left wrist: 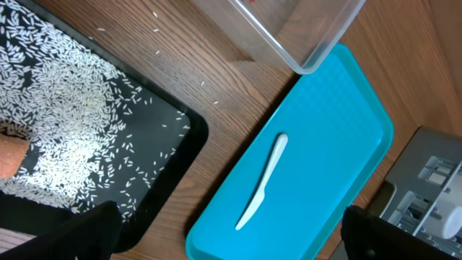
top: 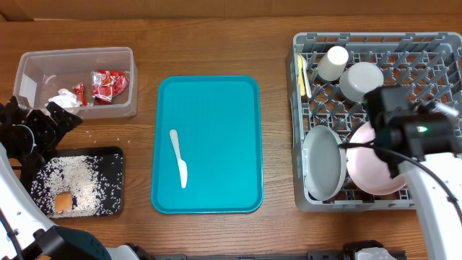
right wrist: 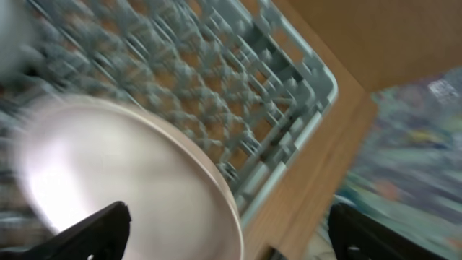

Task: Sort waste into correct bins and load items into the dishwasher rack
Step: 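Lower the plate upright into the rack and open the right gripper, then raise the right gripper out of the rack beside the plate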

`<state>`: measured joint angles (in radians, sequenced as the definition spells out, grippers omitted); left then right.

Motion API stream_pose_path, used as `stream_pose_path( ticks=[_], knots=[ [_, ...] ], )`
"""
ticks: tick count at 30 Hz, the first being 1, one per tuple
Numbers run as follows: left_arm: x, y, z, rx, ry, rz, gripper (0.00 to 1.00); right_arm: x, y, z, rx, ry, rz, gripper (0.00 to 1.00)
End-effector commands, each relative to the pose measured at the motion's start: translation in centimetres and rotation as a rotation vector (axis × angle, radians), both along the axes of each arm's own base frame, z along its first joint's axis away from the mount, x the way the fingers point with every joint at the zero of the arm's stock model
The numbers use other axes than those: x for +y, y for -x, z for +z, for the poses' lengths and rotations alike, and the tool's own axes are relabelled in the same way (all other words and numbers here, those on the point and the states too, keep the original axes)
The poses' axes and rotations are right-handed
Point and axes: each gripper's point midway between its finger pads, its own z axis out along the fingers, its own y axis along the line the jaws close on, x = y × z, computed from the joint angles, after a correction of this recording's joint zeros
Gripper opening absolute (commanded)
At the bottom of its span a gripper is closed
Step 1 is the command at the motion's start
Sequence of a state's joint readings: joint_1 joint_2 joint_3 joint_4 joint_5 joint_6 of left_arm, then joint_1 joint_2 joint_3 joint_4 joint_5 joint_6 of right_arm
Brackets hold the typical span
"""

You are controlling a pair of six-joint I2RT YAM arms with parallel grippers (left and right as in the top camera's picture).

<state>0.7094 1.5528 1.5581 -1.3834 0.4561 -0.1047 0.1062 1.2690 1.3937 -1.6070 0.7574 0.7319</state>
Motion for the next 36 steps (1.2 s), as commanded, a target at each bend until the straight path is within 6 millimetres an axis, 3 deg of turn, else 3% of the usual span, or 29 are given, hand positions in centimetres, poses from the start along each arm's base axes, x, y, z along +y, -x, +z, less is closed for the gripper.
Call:
stream_pose_path(
  ticks=[1, 4, 7, 8, 10, 14, 19, 25, 28, 32, 36],
  knots=[
    [0.1, 0.0, 0.1, -0.002, 0.0, 0.009, 1.0, 0.9, -1.4, 4.7, -0.188, -0.071, 0.013, 1.0],
    [0.1, 0.0, 0.1, -0.002, 0.0, 0.009, 1.0, 1.4, -2.2, 9.4, -0.359, -0.127, 0.031, 1.0],
    [0.1, 0.0, 0.1, -0.002, 0.0, 0.009, 1.0, 0.5, -2.2, 12.5, -0.432, -0.107, 0.05, 0.67],
    [0.1, 0.0, 0.1, -0.002, 0.0, 0.009, 1.0, 0.0, -2.1, 12.8, -0.434, -0.095, 0.047, 0.54],
    [0.1, 0.0, 0.1, -0.002, 0.0, 0.009, 1.0, -1.3, -1.8, 12.6, -0.415, -0.076, 0.014, 0.39],
    [0.1, 0.0, 0.1, -0.002, 0.0, 0.009, 1.0, -3.8, -1.5, 10.3, -0.338, -0.097, -0.099, 0.2],
    [0.1, 0.0, 0.1, -0.002, 0.0, 0.009, 1.0, -5.0, -3.0, 5.0, -0.167, -0.271, -0.121, 0.04],
    [0.1, 0.0, 0.1, -0.002, 0.0, 0.009, 1.0, -5.4, -4.7, 0.1, 0.002, -0.395, -0.14, 0.04],
    [0.1, 0.0, 0.1, -0.002, 0.0, 0.009, 1.0, -5.3, -5.3, -1.1, 0.037, -0.42, -0.144, 0.04],
    [0.1, 0.0, 0.1, -0.002, 0.0, 0.009, 1.0, -3.7, -6.4, -2.6, 0.088, -0.525, -0.041, 0.04],
    [0.1, 0.0, 0.1, -0.002, 0.0, 0.009, 1.0, -2.9, -6.5, -3.1, 0.108, -0.574, -0.015, 0.04]
  ],
)
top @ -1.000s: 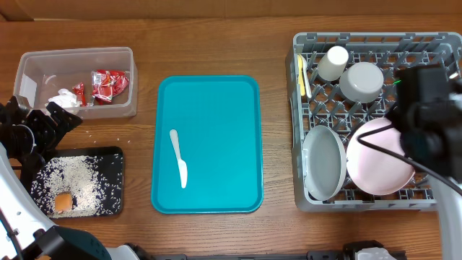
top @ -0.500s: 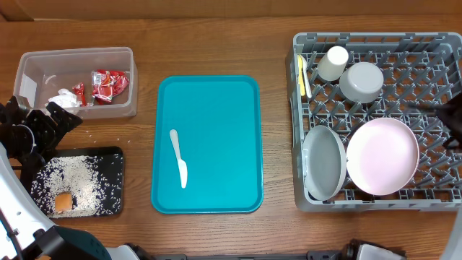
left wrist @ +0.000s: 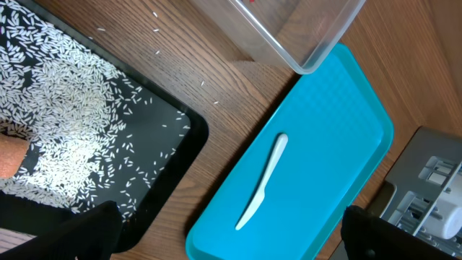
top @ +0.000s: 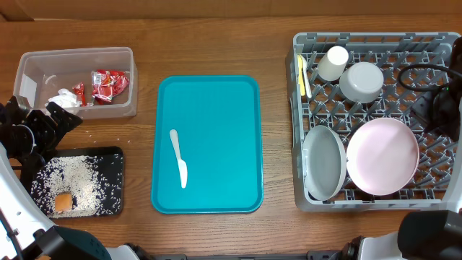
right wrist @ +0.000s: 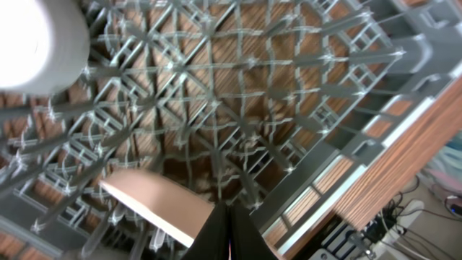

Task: Sort waste into correct bins and load items into the dishwasher rack
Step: 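Raise the right gripper out of the rack beside the plate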

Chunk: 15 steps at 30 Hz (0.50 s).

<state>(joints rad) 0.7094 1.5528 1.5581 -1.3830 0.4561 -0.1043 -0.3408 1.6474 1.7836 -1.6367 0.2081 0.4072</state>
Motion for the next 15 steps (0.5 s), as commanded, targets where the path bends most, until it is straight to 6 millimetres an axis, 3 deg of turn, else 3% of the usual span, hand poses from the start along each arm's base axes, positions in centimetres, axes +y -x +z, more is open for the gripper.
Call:
stream_pose_path(
  ticks=[1, 7, 15],
  knots=[
    [0.1, 0.0, 0.1, -0.001, 0.001, 0.009, 1.0, 1.2, -0.5, -0.3, -0.016, -0.072, 0.053, 0.04],
    [0.1, 0.0, 0.1, -0.001, 0.001, 0.01, 1.0, 1.8, -0.5, -0.3, -0.016, -0.106, 0.061, 0.04],
    [0.1, 0.0, 0.1, -0.002, 0.001, 0.009, 0.99, -2.6, 1.0, 0.5, 0.029, 0.108, -0.082, 0.04]
  ],
)
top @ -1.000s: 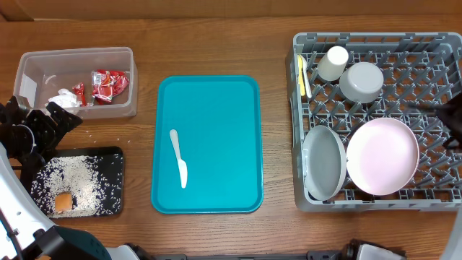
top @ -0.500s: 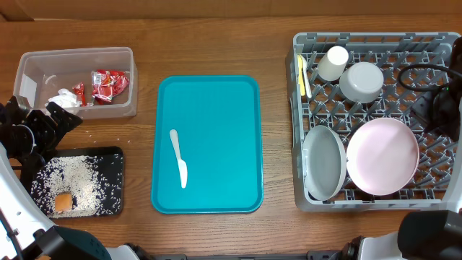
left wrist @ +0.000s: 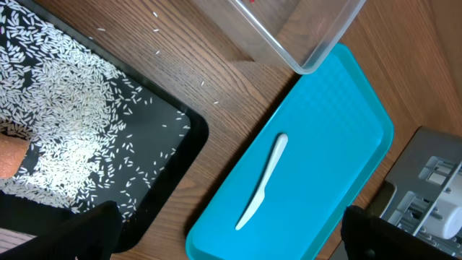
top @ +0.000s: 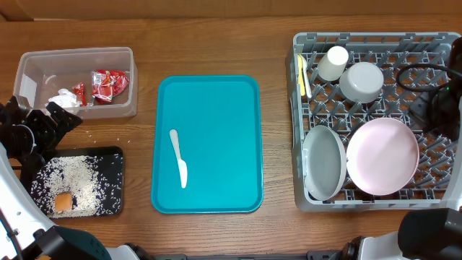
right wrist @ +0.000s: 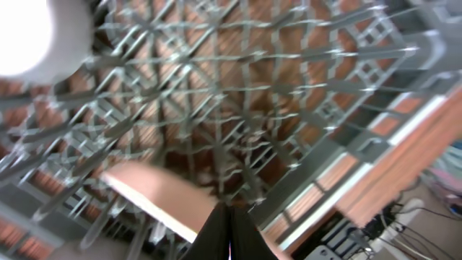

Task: Sort waste into correct bins and load items into the dishwasher rack
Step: 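Raise the right gripper out of the rack beside the plate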

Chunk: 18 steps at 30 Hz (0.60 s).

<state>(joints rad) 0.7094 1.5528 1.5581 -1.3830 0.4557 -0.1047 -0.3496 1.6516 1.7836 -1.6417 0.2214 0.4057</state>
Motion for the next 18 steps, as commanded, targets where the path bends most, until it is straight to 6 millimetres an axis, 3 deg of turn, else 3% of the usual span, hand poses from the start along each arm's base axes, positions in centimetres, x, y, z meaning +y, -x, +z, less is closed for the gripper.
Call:
stream_pose_path(
  ticks=[1, 7, 11, 18],
  knots=[
    [0.1, 0.0, 0.1, -0.002, 0.001, 0.009, 1.0, -2.4, 0.8, 0.5, 0.013, 0.099, -0.08, 0.04],
    [0.1, 0.0, 0.1, -0.002, 0.001, 0.009, 1.0, -2.7, 3.1, -0.9, 0.112, 0.032, -0.07, 0.04],
    [0.1, 0.0, 0.1, -0.002, 0.001, 0.009, 1.0, -0.6, 2.5, -2.2, 0.099, -0.096, -0.002, 0.04],
    [0.1, 0.0, 0.1, -0.002, 0.001, 0.009, 1.0, 1.9, 1.6, -2.4, 0.054, -0.227, 0.061, 0.04]
  ],
)
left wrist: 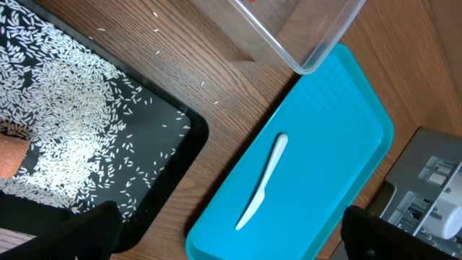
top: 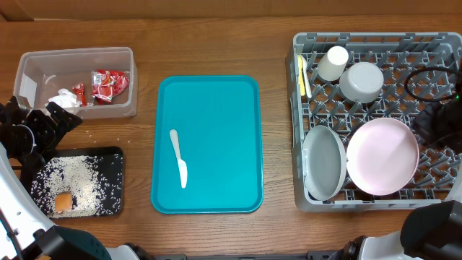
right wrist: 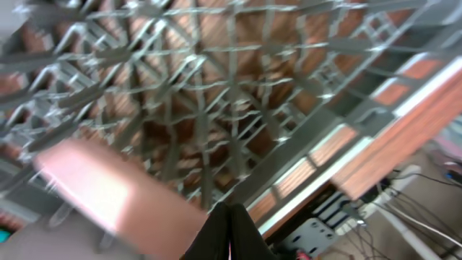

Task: Sort waste into correct bins and load items into the dishwasher rack
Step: 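Raise the right gripper out of the rack beside the plate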

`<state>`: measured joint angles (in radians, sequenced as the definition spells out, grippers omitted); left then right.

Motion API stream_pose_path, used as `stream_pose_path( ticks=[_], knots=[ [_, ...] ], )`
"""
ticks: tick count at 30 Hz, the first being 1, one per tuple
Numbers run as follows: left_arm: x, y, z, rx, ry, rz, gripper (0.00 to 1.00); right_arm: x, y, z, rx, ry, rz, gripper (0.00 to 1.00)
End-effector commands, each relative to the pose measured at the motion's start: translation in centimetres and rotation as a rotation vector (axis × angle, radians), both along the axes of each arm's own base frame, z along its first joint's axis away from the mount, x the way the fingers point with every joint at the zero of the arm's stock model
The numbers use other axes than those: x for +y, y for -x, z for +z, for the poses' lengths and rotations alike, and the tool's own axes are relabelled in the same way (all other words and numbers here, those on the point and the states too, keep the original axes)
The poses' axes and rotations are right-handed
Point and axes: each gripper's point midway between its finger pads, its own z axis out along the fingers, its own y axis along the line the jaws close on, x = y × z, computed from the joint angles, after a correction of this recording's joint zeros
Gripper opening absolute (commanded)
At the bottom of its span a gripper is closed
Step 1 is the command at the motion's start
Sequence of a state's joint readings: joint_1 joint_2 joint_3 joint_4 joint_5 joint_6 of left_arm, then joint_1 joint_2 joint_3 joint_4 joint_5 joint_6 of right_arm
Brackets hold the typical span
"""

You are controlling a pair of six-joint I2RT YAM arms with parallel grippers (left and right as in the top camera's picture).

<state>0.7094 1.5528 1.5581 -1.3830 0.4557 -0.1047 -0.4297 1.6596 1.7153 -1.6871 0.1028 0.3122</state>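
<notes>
A white plastic knife [top: 178, 157] [left wrist: 261, 180] lies on the teal tray [top: 216, 108] [left wrist: 339, 144]. The grey dish rack [top: 375, 43] [right wrist: 216, 87] holds a pink plate [top: 382, 155] [right wrist: 94, 180], a grey plate [top: 323, 162], a white cup [top: 333, 63], a grey bowl [top: 361, 81] and a yellow utensil [top: 301, 76]. My left gripper [top: 32, 126] [left wrist: 231, 231] hovers open at the table's far left, nothing between its fingers. My right gripper [top: 432, 121] [right wrist: 231, 231] is shut and empty over the rack's right side, beside the pink plate.
A clear bin [top: 76, 108] [left wrist: 317, 43] with red wrappers and white paper stands at the back left. In front of it a black tray [top: 112, 180] [left wrist: 159, 159] holds scattered rice and an orange piece [top: 63, 202]. A black cable loops over the rack's right edge.
My right gripper has shifted slightly toward the front along the rack's right side, still shut. The left gripper, knife and tray are unchanged.
First my right gripper was open over the pink plate in the rack's front right. Then it was shut at the rack's right edge, the plate lying uncovered in the rack. It stays near there now. The left arm has kept still throughout.
</notes>
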Motion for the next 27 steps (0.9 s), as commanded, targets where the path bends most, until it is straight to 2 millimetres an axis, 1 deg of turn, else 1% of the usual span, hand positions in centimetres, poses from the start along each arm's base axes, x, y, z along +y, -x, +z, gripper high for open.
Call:
stream_pose_path(
  ticks=[1, 5, 8, 12, 15, 17, 20, 22, 23, 24, 27],
  knots=[
    [0.1, 0.0, 0.1, -0.002, 0.001, 0.009, 1.0, 1.4, -0.6, -0.1, -0.028, -0.074, 0.037, 0.04],
    [0.1, 0.0, 0.1, -0.002, 0.001, 0.009, 1.0, 1.7, -0.6, -0.1, -0.027, -0.085, 0.043, 0.04],
    [0.1, 0.0, 0.1, -0.002, 0.001, 0.009, 1.0, 2.8, -1.1, 0.0, -0.054, -0.137, 0.073, 0.04],
    [0.1, 0.0, 0.1, -0.002, 0.0, 0.009, 1.0, 3.1, -1.2, 0.0, -0.055, -0.142, 0.081, 0.04],
    [0.1, 0.0, 0.1, -0.002, 0.001, 0.009, 1.0, 3.4, -1.2, 0.5, -0.075, -0.135, 0.091, 0.04],
    [0.1, 0.0, 0.1, -0.002, 0.001, 0.009, 1.0, 3.3, -1.3, 1.3, -0.102, -0.122, 0.09, 0.04],
    [0.1, 0.0, 0.1, -0.002, 0.001, 0.009, 1.0, 3.2, -1.6, 3.4, -0.177, -0.087, 0.094, 0.04],
    [0.1, 0.0, 0.1, -0.002, 0.001, 0.009, 1.0, 3.4, -1.9, 5.3, -0.245, -0.072, 0.099, 0.04],
    [0.1, 0.0, 0.1, -0.002, 0.0, 0.009, 1.0, 3.7, -2.1, 6.5, -0.294, -0.075, 0.106, 0.04],
    [0.1, 0.0, 0.1, -0.002, 0.001, 0.009, 1.0, 4.2, -2.3, 7.6, -0.341, -0.083, 0.113, 0.06],
    [0.1, 0.0, 0.1, -0.002, 0.001, 0.009, 1.0, 6.1, -2.8, 11.4, -0.501, -0.131, 0.151, 0.2]
  ],
)
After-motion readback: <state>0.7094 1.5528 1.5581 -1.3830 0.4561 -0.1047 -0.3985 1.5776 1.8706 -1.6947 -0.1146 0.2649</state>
